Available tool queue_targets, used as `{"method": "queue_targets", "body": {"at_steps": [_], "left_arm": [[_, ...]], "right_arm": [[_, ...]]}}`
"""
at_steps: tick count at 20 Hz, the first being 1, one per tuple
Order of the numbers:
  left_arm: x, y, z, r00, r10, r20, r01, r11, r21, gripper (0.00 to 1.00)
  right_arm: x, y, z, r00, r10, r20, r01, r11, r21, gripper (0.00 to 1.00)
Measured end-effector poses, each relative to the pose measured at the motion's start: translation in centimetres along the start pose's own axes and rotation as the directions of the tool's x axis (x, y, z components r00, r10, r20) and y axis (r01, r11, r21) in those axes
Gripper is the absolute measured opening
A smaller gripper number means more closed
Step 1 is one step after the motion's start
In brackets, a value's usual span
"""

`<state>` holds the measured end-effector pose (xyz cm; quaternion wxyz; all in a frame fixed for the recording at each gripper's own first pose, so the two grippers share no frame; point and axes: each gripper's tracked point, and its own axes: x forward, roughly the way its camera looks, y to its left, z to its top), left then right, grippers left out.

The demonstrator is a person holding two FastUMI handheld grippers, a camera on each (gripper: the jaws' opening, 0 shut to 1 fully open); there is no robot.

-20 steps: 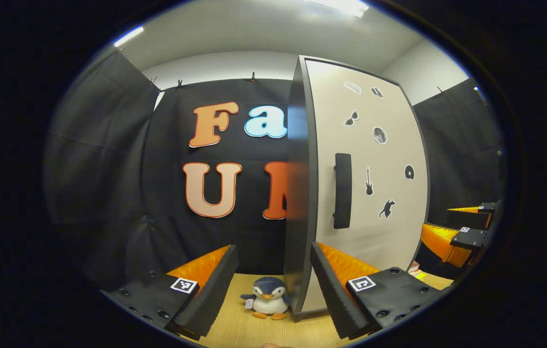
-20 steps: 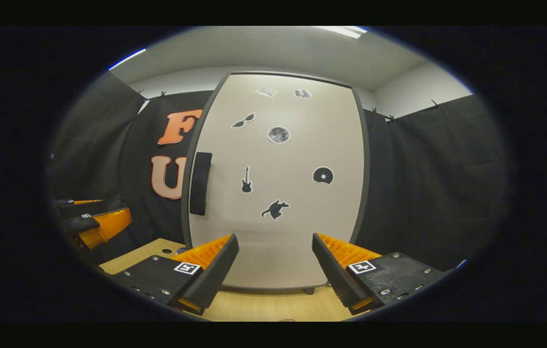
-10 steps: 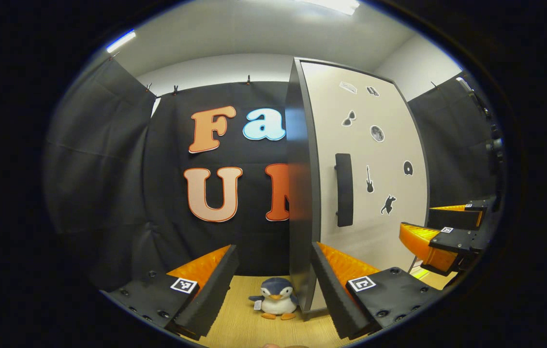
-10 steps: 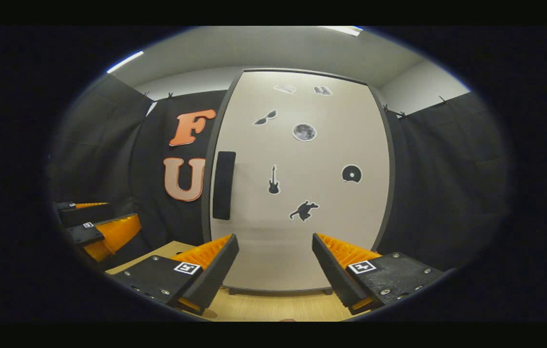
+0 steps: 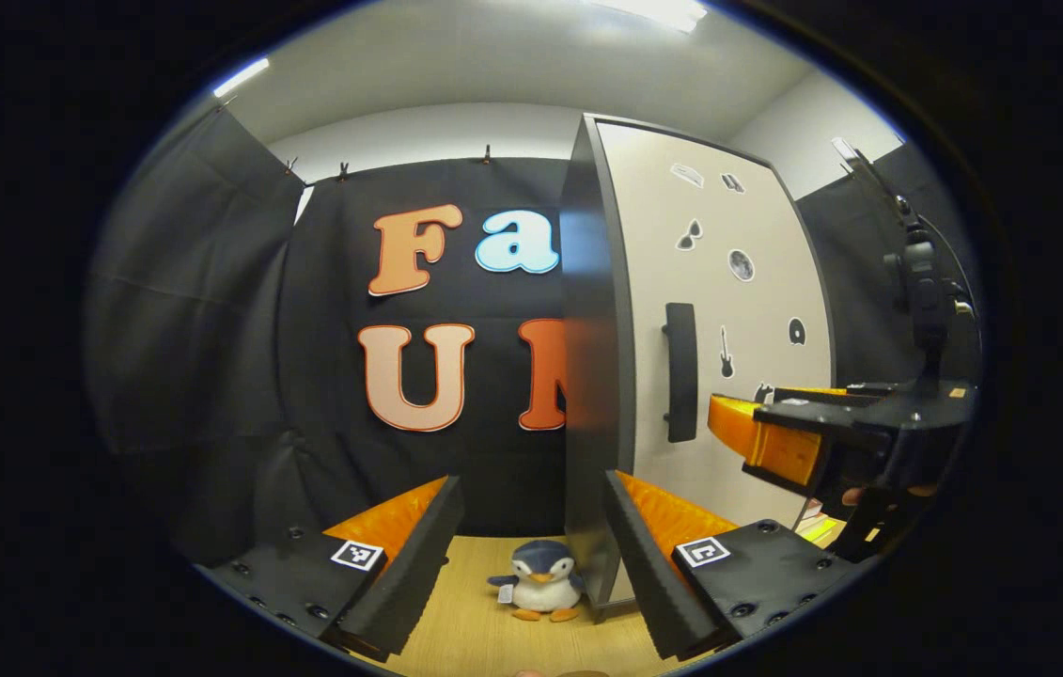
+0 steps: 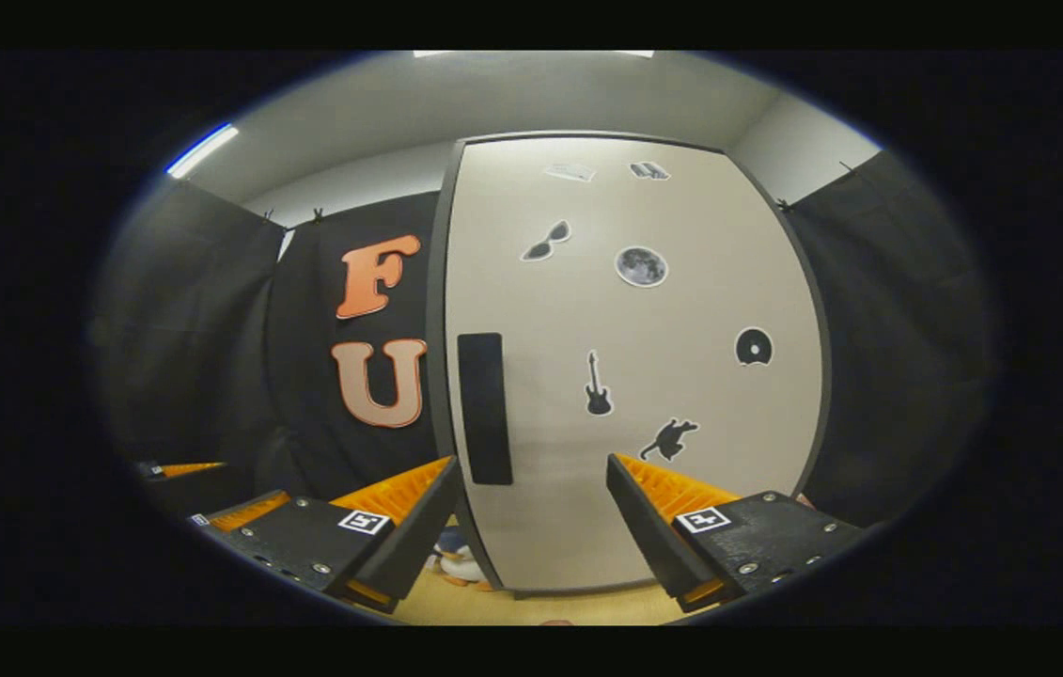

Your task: Open the cabinet door with the right hand, grasp the bottle in the cabinet with the left hand and place it on the coaster, then close the cabinet door with the right hand.

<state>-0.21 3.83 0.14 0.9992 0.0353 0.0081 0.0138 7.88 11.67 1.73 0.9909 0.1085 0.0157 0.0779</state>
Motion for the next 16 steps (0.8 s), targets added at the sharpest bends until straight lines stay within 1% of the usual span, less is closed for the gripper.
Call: {"method": "queue_targets", "body": {"at_steps": [2, 4, 7, 9, 11, 13, 14, 15, 16], "left_arm": [[0.0, 1.3, -0.1, 1.000, 0.023, -0.002, -0.023, 1.000, 0.009, 0.97], [-0.2, 2.2, -0.3, 0.999, 0.038, -0.006, -0.038, 0.999, 0.007, 0.97], [-0.2, 3.2, -0.5, 0.999, 0.045, -0.013, -0.045, 0.999, -0.005, 0.98], [-0.1, 3.8, -0.8, 0.999, 0.046, -0.018, -0.046, 0.999, -0.007, 0.98], [0.2, 4.0, -1.1, 0.999, 0.040, -0.022, -0.040, 0.999, -0.010, 0.98], [0.3, 4.1, -1.4, 0.999, 0.028, -0.026, -0.028, 0.999, -0.015, 0.98], [0.4, 4.2, -1.7, 0.999, 0.025, -0.030, -0.026, 1.000, -0.015, 0.98], [0.4, 4.4, -1.8, 0.999, 0.022, -0.033, -0.023, 1.000, -0.017, 0.98], [0.5, 4.6, -2.0, 0.999, 0.020, -0.035, -0.020, 1.000, -0.018, 0.98]], "right_arm": [[1.2, 1.1, 0.1, 1.000, 0.023, -0.015, -0.023, 1.000, 0.013, 0.95], [2.4, 1.8, 0.4, 1.000, 0.021, -0.005, -0.021, 1.000, -0.008, 0.95], [3.9, 2.0, 1.0, 1.000, -0.020, 0.015, 0.022, 0.996, -0.088, 0.95], [4.8, 1.9, 0.8, 0.998, -0.056, -0.004, 0.055, 0.989, -0.136, 0.95], [5.7, 1.8, 0.5, 0.996, -0.085, -0.018, 0.081, 0.984, -0.156, 0.93], [6.5, 1.8, -0.2, 0.995, -0.096, -0.035, 0.090, 0.986, -0.143, 0.87], [6.8, 1.6, -0.6, 0.993, -0.107, -0.042, 0.100, 0.985, -0.137, 0.80], [7.0, 1.5, -0.9, 0.992, -0.110, -0.054, 0.102, 0.986, -0.132, 0.77], [7.3, 1.8, -0.9, 0.994, -0.096, -0.049, 0.090, 0.989, -0.113, 0.70]]}}
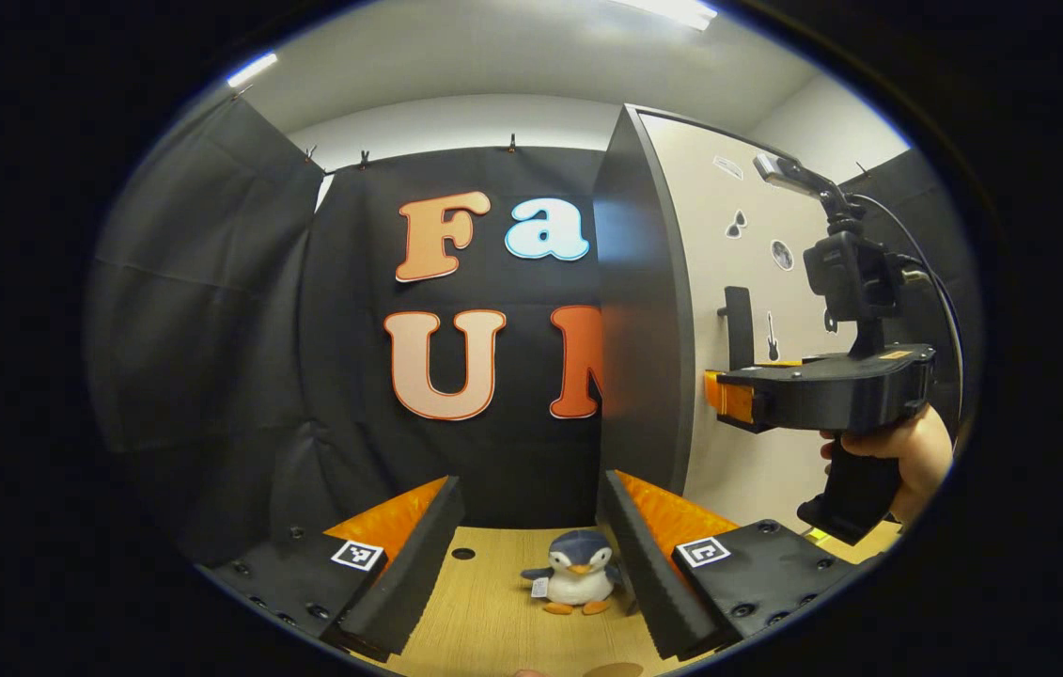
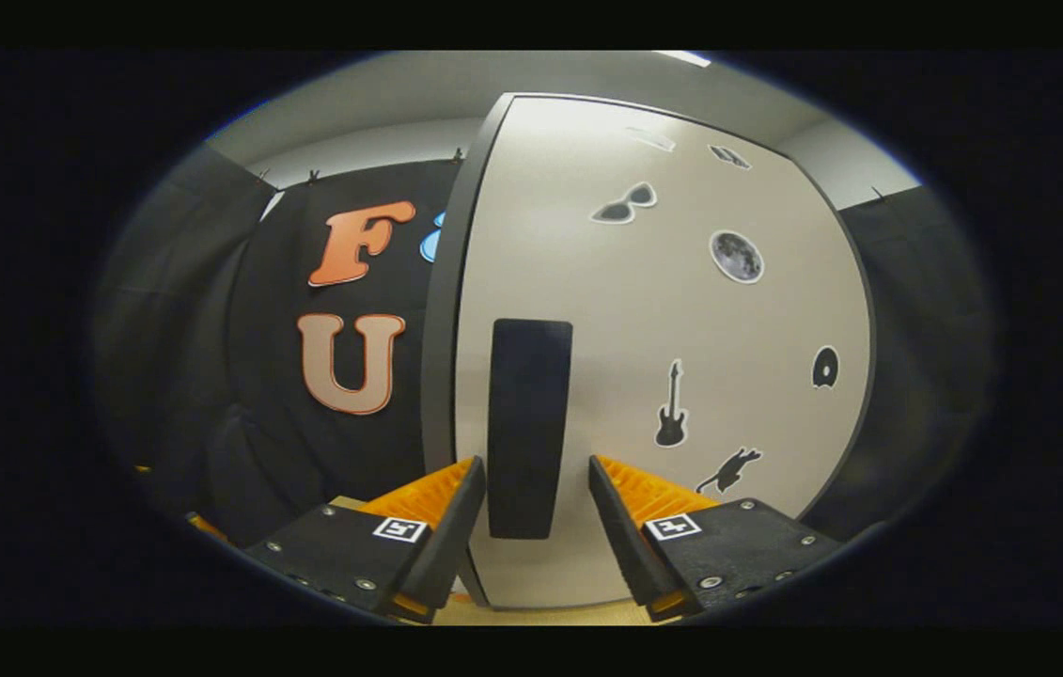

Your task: Open the cabinet door with the right hand, grasp the bottle in the cabinet with the left hand and place it on the coaster, then close the cabinet door with the right hand.

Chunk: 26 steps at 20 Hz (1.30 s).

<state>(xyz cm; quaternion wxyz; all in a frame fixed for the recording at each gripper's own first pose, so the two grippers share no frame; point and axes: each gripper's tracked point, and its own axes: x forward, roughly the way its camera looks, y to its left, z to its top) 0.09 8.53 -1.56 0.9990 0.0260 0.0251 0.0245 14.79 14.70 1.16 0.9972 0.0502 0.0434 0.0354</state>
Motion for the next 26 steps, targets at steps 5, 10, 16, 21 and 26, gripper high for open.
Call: {"method": "queue_targets", "body": {"at_steps": [5, 10, 16, 21, 26], "left_arm": [[0.2, 0.8, -0.5, 0.999, -0.031, -0.009, 0.031, 0.999, -0.015, 0.98], [0.6, 1.6, -1.1, 0.998, -0.053, -0.015, 0.053, 0.999, -0.011, 0.96], [1.4, 2.2, -1.1, 0.999, -0.042, -0.016, 0.042, 0.999, -0.018, 0.98], [0.3, 0.6, -0.7, 0.999, -0.035, -0.002, 0.035, 0.999, -0.013, 0.97], [-1.5, -2.5, -1.2, 0.999, -0.041, -0.024, 0.040, 0.998, -0.044, 0.98]], "right_arm": [[-0.3, 0.5, 0.0, 1.000, 0.008, 0.001, -0.008, 0.998, 0.063, 0.37], [-0.6, 0.5, 0.0, 1.000, -0.011, 0.003, 0.011, 0.996, 0.085, 0.25], [-2.1, 0.6, 0.5, 1.000, 0.023, 0.008, -0.024, 0.994, 0.110, 0.19], [-3.7, 0.5, 0.8, 0.997, 0.073, 0.009, -0.073, 0.992, 0.106, 0.18], [-5.2, 0.3, 0.8, 0.991, 0.134, 0.012, -0.135, 0.984, 0.113, 0.15]]}}
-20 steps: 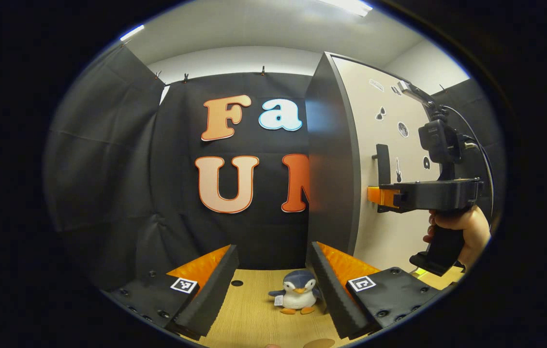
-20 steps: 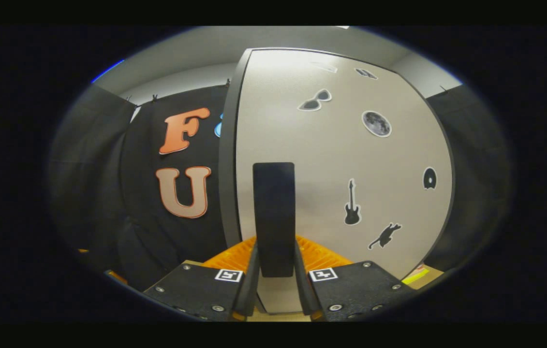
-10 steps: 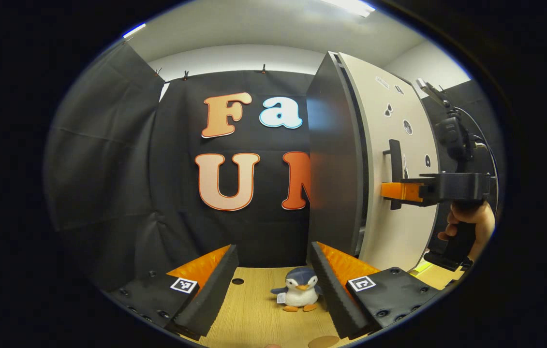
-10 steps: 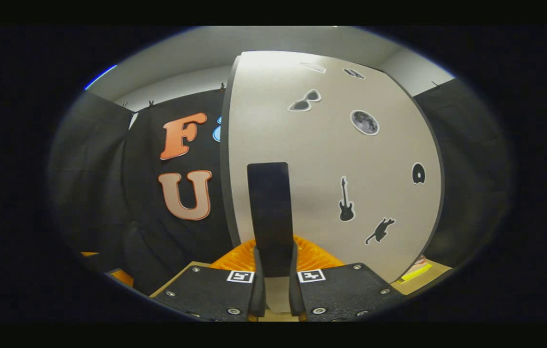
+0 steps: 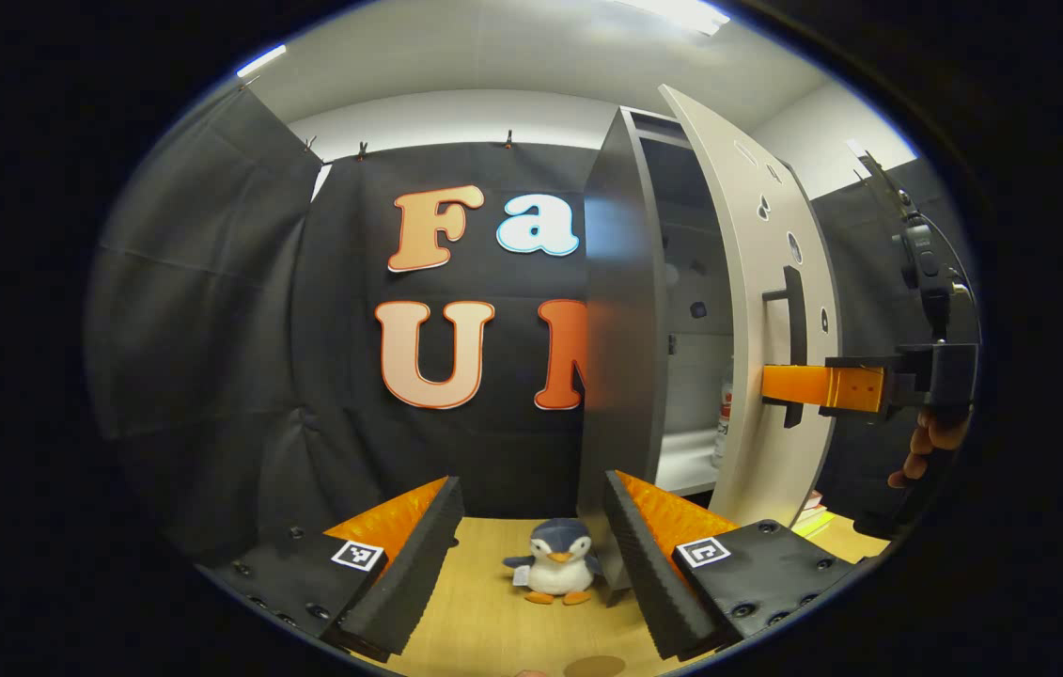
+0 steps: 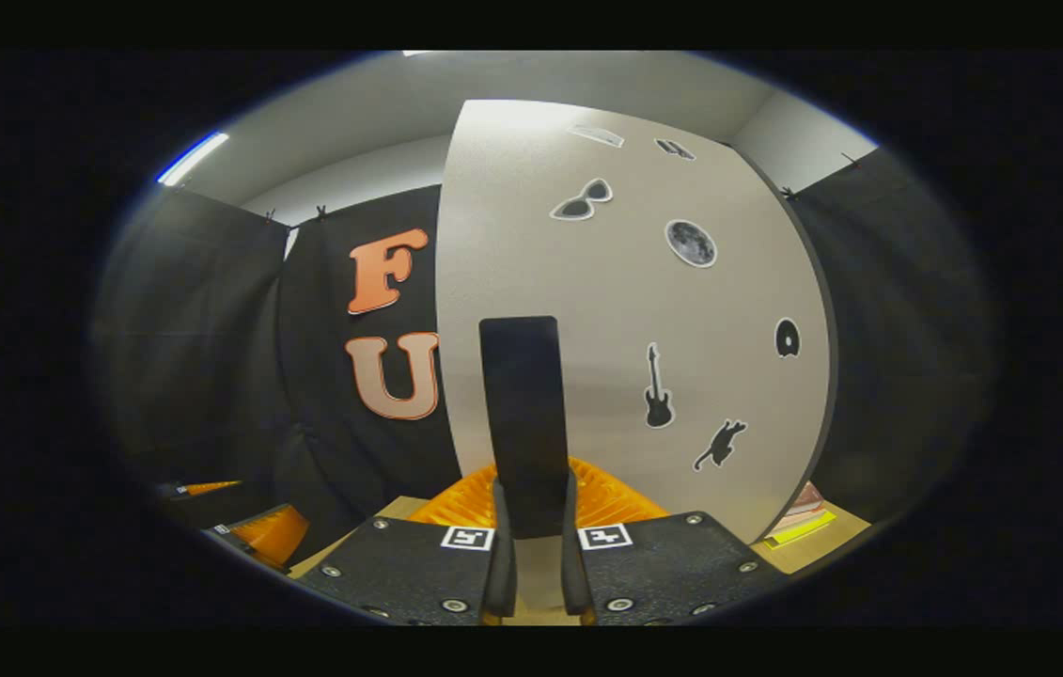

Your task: Open the cabinet door with the right hand, grasp the bottle in the cabinet with the left hand and place it on the coaster, then close the cabinet door with the right hand.

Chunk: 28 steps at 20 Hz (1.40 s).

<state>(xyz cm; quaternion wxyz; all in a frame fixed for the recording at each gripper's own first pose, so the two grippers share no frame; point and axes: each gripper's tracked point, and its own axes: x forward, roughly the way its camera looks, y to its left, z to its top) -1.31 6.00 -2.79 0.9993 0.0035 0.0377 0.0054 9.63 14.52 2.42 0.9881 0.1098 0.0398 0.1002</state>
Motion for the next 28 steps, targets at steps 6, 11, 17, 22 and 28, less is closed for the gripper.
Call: {"method": "queue_targets", "body": {"at_steps": [6, 11, 17, 22, 28], "left_arm": [[-1.3, -2.1, -1.0, 0.999, 0.024, -0.031, -0.025, 1.000, -0.018, 0.97], [-1.7, -4.3, -0.7, 1.000, 0.023, -0.016, -0.023, 1.000, -0.009, 0.97], [-2.6, -7.0, 0.0, 1.000, 0.000, 0.006, 0.000, 1.000, 0.003, 0.98], [-2.5, -8.2, 0.2, 1.000, -0.015, 0.009, 0.015, 1.000, -0.001, 0.96], [-2.8, -11.0, 0.5, 0.998, -0.066, 0.016, 0.066, 0.998, 0.002, 0.98]], "right_arm": [[-1.7, -0.4, 0.3, 0.998, 0.059, -0.002, -0.059, 0.998, 0.023, 0.18], [-2.6, -0.8, 0.3, 0.996, 0.089, 0.011, -0.090, 0.995, 0.045, 0.15], [-3.4, -1.4, 0.3, 0.997, 0.070, 0.035, -0.072, 0.996, 0.057, 0.13], [-4.1, -2.0, 0.3, 0.997, 0.070, 0.042, -0.072, 0.996, 0.053, 0.13], [-5.3, -3.5, 0.4, 0.999, 0.032, 0.042, -0.035, 0.998, 0.058, 0.14]]}}
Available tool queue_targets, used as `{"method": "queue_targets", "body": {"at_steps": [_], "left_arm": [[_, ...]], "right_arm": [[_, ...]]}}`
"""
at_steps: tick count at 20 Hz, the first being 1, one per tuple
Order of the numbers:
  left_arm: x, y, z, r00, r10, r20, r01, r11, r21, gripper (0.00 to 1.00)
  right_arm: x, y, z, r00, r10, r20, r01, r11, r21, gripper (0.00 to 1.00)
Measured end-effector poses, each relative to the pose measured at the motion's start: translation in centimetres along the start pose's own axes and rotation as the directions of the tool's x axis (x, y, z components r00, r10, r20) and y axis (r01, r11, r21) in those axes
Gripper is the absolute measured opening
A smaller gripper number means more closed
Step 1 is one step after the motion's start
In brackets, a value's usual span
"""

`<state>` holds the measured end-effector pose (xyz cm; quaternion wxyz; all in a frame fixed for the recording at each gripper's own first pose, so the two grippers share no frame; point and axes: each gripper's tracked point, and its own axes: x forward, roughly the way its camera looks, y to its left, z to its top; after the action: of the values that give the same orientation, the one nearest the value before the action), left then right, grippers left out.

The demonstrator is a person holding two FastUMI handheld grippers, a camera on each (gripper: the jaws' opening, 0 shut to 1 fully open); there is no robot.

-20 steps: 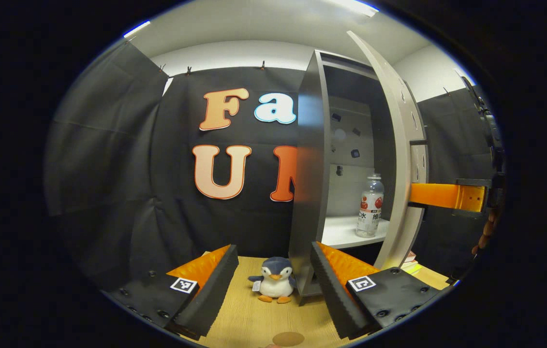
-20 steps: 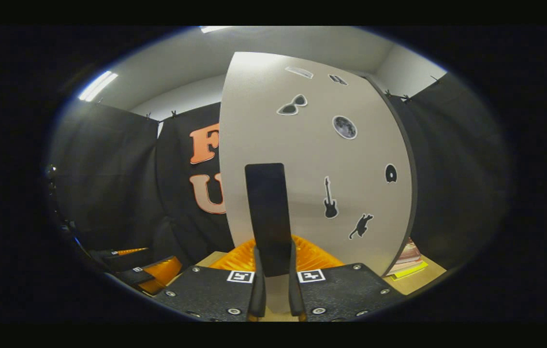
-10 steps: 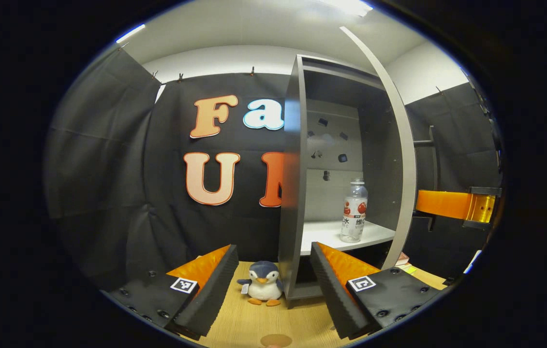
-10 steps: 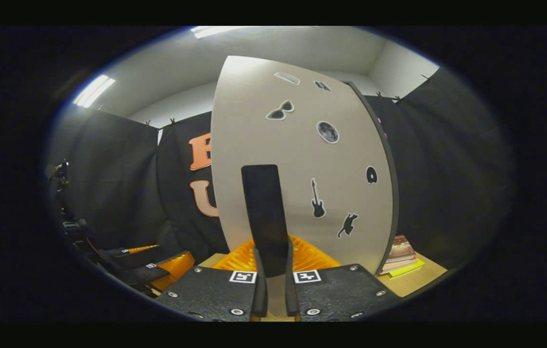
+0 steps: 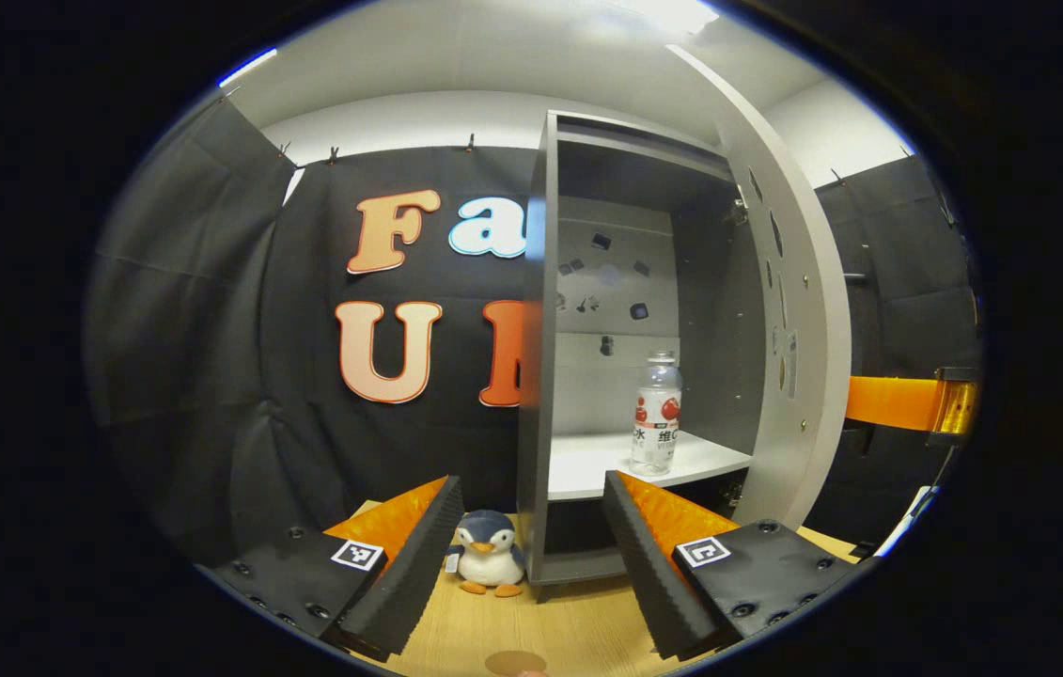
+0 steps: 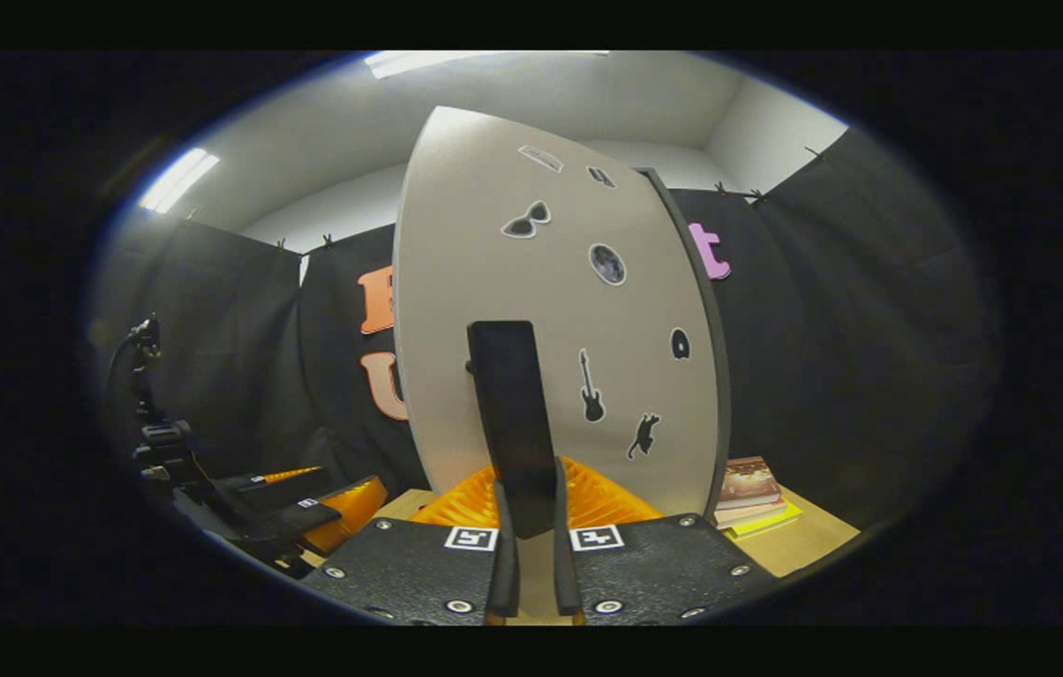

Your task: Open the cabinet door with the right hand, grasp the bottle in the cabinet with the left hand and place it on the coaster, then close the cabinet door with the right hand.

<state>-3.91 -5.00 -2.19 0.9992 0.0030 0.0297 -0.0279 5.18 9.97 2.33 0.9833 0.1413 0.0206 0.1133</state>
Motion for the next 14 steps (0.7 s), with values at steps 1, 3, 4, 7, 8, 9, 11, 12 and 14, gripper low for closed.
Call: {"method": "queue_targets", "body": {"at_steps": [1, 3, 4, 7, 8, 9, 11, 12, 14], "left_arm": [[-0.1, -0.6, -0.1, 1.000, -0.012, 0.000, 0.012, 1.000, -0.003, 0.98], [-0.3, -1.8, 0.0, 0.999, -0.035, 0.001, 0.035, 0.999, -0.008, 0.98], [-0.2, -2.5, 0.1, 0.999, -0.046, 0.002, 0.046, 0.999, -0.008, 0.99], [-0.4, -4.2, 0.0, 0.997, -0.079, 0.001, 0.079, 0.997, -0.016, 0.99], [-0.7, -4.8, -0.1, 0.996, -0.089, 0.000, 0.089, 0.996, -0.018, 0.98], [-0.8, -5.4, -0.1, 0.995, -0.099, -0.001, 0.099, 0.995, -0.018, 0.98], [-1.0, -6.2, -0.2, 0.994, -0.111, -0.003, 0.111, 0.994, -0.014, 0.99], [-1.0, -6.6, -0.3, 0.993, -0.118, -0.003, 0.118, 0.993, -0.015, 0.97], [-1.1, -7.5, -0.1, 0.992, -0.129, -0.003, 0.129, 0.991, -0.021, 0.98]], "right_arm": [[-0.3, -0.5, 0.0, 1.000, -0.011, -0.002, 0.011, 1.000, -0.003, 0.14], [-0.9, -1.3, 0.0, 0.999, -0.035, -0.006, 0.035, 0.999, -0.009, 0.16], [-1.1, -1.7, 0.0, 0.999, -0.046, -0.010, 0.046, 0.999, -0.015, 0.18], [-1.9, -3.2, 0.0, 0.996, -0.090, -0.020, 0.090, 0.996, -0.012, 0.24], [-2.2, -3.9, 0.0, 0.994, -0.110, -0.019, 0.110, 0.994, 0.000, 0.29], [-2.5, -4.2, 0.1, 0.992, -0.121, -0.020, 0.121, 0.993, 0.006, 0.32], [-3.0, -5.3, 0.1, 0.990, -0.142, -0.023, 0.142, 0.990, 0.002, 0.45], [-3.3, -6.0, 0.1, 0.987, -0.157, -0.024, 0.157, 0.988, -0.005, 0.51], [-3.8, -7.2, 0.3, 0.982, -0.186, -0.021, 0.186, 0.982, -0.022, 0.67]]}}
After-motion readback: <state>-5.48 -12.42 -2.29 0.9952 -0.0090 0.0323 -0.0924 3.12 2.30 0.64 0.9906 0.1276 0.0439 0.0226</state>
